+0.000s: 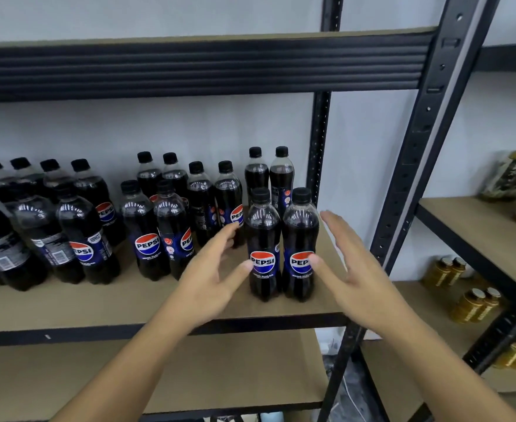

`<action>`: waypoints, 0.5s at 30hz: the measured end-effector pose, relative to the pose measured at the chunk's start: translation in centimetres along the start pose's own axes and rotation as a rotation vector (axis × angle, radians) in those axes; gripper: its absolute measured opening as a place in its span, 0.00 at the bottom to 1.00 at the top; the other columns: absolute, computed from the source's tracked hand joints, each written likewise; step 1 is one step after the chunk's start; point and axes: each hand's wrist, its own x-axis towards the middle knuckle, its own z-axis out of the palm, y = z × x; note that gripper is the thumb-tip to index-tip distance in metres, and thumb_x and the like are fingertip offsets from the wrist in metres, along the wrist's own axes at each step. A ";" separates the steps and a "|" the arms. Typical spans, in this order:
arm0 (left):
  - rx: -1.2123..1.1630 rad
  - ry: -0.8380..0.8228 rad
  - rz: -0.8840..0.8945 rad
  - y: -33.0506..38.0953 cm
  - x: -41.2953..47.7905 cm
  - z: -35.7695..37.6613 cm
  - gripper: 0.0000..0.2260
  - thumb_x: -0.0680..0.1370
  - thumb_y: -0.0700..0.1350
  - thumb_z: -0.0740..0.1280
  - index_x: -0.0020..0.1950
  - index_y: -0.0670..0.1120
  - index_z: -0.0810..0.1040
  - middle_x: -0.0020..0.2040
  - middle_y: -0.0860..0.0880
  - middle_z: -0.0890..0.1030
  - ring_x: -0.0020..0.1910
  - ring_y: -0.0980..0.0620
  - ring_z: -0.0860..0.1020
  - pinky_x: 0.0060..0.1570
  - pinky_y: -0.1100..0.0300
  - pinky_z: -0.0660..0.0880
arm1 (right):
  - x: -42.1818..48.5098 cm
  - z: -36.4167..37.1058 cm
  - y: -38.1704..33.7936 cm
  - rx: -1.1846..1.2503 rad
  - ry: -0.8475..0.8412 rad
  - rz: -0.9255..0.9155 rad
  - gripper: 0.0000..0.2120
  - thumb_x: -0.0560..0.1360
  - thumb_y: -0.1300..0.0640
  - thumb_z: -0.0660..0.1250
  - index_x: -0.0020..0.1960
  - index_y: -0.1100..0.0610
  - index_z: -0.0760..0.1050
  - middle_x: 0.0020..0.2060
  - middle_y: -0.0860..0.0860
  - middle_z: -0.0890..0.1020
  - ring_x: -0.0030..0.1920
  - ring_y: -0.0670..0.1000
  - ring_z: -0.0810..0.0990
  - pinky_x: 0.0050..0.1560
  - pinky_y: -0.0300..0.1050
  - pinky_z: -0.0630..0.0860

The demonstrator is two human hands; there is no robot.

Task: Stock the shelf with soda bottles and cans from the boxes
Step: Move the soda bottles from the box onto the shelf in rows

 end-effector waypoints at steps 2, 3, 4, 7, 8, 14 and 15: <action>0.090 0.020 0.051 1.7 0.7 -2.1 0.30 0.80 0.56 0.67 0.80 0.60 0.61 0.76 0.63 0.66 0.74 0.65 0.65 0.76 0.56 0.65 | 1.7 -1.5 -1.6 -0.088 0.008 -0.068 0.27 0.83 0.44 0.61 0.79 0.38 0.57 0.74 0.25 0.54 0.75 0.28 0.49 0.67 0.19 0.45; 0.140 0.026 0.068 2.7 1.2 -3.1 0.28 0.80 0.55 0.67 0.79 0.59 0.63 0.75 0.64 0.67 0.73 0.65 0.65 0.75 0.58 0.64 | 2.6 -2.0 -2.4 -0.110 -0.005 -0.090 0.26 0.82 0.43 0.60 0.79 0.39 0.59 0.76 0.29 0.56 0.76 0.31 0.51 0.67 0.21 0.46; 0.192 0.033 0.081 3.6 1.8 -4.1 0.27 0.81 0.55 0.67 0.79 0.58 0.65 0.73 0.65 0.67 0.72 0.65 0.66 0.75 0.59 0.64 | 3.7 -2.5 -3.2 -0.122 -0.024 -0.112 0.25 0.82 0.42 0.59 0.79 0.40 0.61 0.77 0.33 0.59 0.77 0.34 0.52 0.67 0.22 0.46; 0.377 0.015 0.132 5.6 3.9 -6.9 0.26 0.81 0.55 0.66 0.78 0.56 0.66 0.75 0.59 0.70 0.73 0.60 0.68 0.71 0.63 0.64 | 7.5 -3.2 -5.3 -0.137 -0.100 -0.159 0.24 0.82 0.43 0.59 0.77 0.42 0.67 0.74 0.40 0.67 0.75 0.41 0.60 0.65 0.21 0.52; 0.436 -0.005 0.141 6.0 4.8 -7.8 0.25 0.81 0.55 0.66 0.78 0.55 0.67 0.75 0.57 0.71 0.72 0.57 0.70 0.68 0.64 0.64 | 8.8 -3.2 -6.0 -0.152 -0.120 -0.177 0.22 0.82 0.44 0.60 0.75 0.43 0.69 0.72 0.42 0.70 0.73 0.41 0.63 0.65 0.22 0.54; 0.632 -0.154 0.051 6.0 11.6 -12.0 0.22 0.80 0.56 0.67 0.74 0.55 0.73 0.72 0.53 0.75 0.67 0.51 0.74 0.59 0.61 0.69 | 16.5 -1.5 -8.7 -0.253 -0.249 -0.132 0.16 0.82 0.44 0.62 0.68 0.43 0.78 0.64 0.40 0.78 0.61 0.42 0.74 0.63 0.40 0.69; 0.668 -0.159 0.036 5.5 12.7 -12.5 0.22 0.80 0.57 0.68 0.74 0.55 0.73 0.72 0.53 0.75 0.67 0.51 0.74 0.58 0.60 0.69 | 17.8 -0.8 -8.9 -0.281 -0.296 -0.111 0.16 0.82 0.43 0.61 0.68 0.43 0.77 0.66 0.40 0.77 0.63 0.43 0.74 0.64 0.41 0.69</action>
